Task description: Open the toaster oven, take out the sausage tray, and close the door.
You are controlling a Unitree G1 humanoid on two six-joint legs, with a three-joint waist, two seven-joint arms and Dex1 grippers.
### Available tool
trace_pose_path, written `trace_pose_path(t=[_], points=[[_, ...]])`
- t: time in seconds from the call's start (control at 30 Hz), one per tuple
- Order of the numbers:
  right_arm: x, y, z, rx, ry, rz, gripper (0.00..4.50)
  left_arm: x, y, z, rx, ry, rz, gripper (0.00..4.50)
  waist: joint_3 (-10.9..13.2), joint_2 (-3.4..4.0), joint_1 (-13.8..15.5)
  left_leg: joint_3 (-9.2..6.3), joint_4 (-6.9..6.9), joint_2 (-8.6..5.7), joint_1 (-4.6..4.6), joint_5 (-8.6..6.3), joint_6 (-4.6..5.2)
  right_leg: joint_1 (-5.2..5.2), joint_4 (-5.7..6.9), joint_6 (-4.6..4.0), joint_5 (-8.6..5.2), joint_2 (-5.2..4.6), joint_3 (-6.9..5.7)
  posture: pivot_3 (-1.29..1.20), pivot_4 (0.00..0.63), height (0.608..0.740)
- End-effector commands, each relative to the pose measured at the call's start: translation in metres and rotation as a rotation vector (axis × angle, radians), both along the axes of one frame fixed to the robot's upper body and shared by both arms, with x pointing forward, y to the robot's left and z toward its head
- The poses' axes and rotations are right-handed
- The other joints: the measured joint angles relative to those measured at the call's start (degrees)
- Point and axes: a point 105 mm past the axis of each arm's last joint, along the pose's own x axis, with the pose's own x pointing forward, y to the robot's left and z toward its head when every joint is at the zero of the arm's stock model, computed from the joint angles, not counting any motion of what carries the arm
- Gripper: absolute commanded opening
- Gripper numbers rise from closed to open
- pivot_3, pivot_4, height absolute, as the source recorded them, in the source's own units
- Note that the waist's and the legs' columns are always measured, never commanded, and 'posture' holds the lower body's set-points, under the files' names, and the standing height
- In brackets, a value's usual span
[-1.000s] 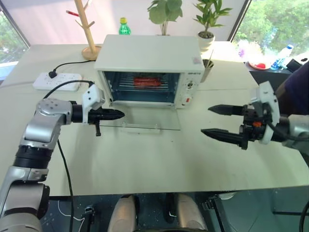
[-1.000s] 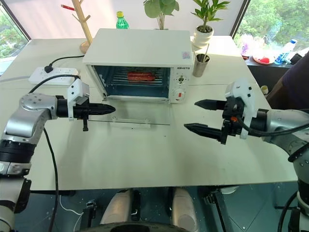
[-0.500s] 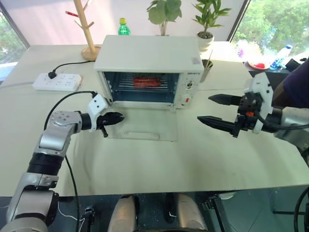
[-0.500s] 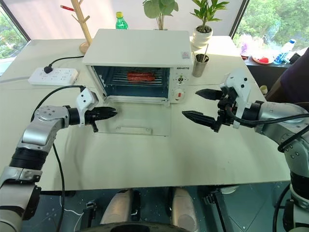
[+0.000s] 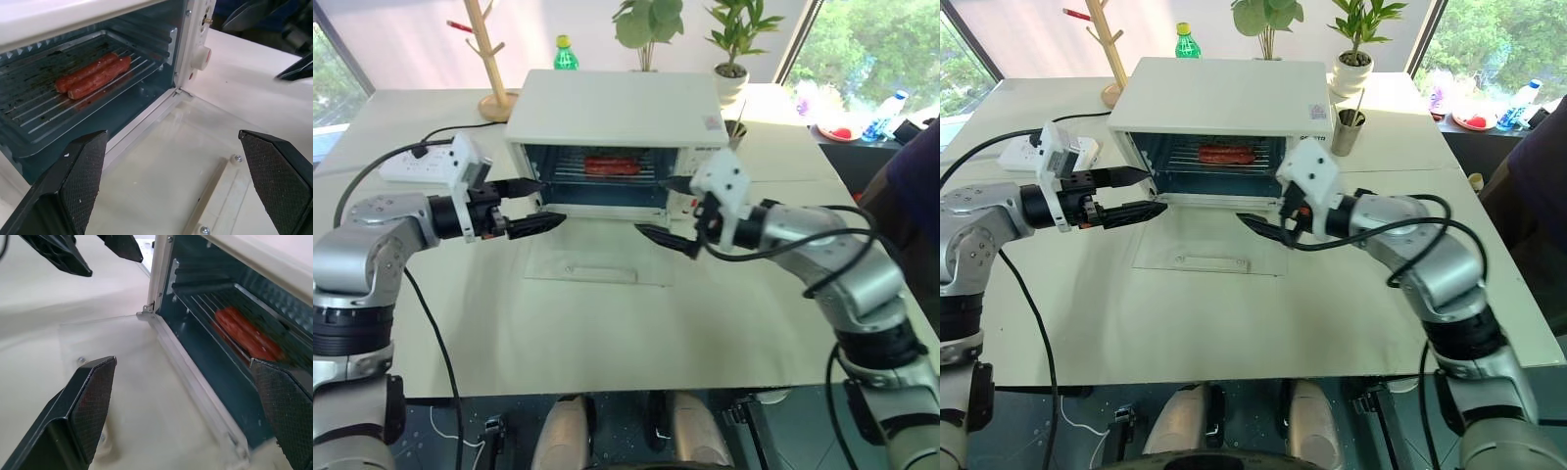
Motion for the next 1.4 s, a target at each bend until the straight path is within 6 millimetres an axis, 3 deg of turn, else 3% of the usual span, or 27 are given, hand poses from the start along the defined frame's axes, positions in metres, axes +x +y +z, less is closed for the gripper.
trace_pose_path(t=[0.03,0.17,0.43,0.93,1.4], points=[[0.02,0.014,0.007,-0.036,-0.125,-0.03,4.24,-0.006,-0.001,0.02,0.012,-0.07,-0.021,4.49,0.0,0.0,-0.1,0.0,-0.01,0.0,0.0,0.0,0.0,0.0,0.0,0.0,0.0,0.0,0.0,0.0,0.15,0.717],[0.044,0.033,-0.001,-0.123,-0.216,-0.05,2.57,-0.007,-0.001,0.018,0.02,-0.072,-0.025,4.5,0.0,0.0,-0.2,0.0,0.0,0.0,-0.01,0.0,-0.01,-0.01,0.01,-0.01,0.0,0.0,0.0,0.0,0.15,0.717],[0.077,0.049,-0.011,-0.227,-0.332,-0.081,2.57,-0.006,-0.003,0.01,0.042,-0.074,-0.029,4.5,0.0,0.0,-0.8,0.0,-0.01,-0.03,-0.03,0.01,-0.02,-0.01,0.03,-0.01,0.01,-0.05,0.0,0.0,0.15,0.717],[0.089,0.06,-0.034,-0.31,-0.379,-0.053,2.57,-0.001,-0.005,0.014,0.042,-0.099,-0.03,4.5,0.0,0.01,-1.5,-0.01,-0.02,-0.01,-0.01,0.03,-0.05,-0.05,0.11,-0.01,0.01,-0.05,0.01,0.0,0.15,0.717],[0.118,0.071,-0.025,-0.389,-0.421,-0.136,2.57,0.002,-0.006,0.018,0.041,-0.114,-0.025,4.5,0.0,0.03,-1.6,0.0,-0.04,-0.01,-0.02,0.06,-0.1,-0.07,0.12,-0.01,0.01,-0.06,0.03,0.0,0.15,0.717]])
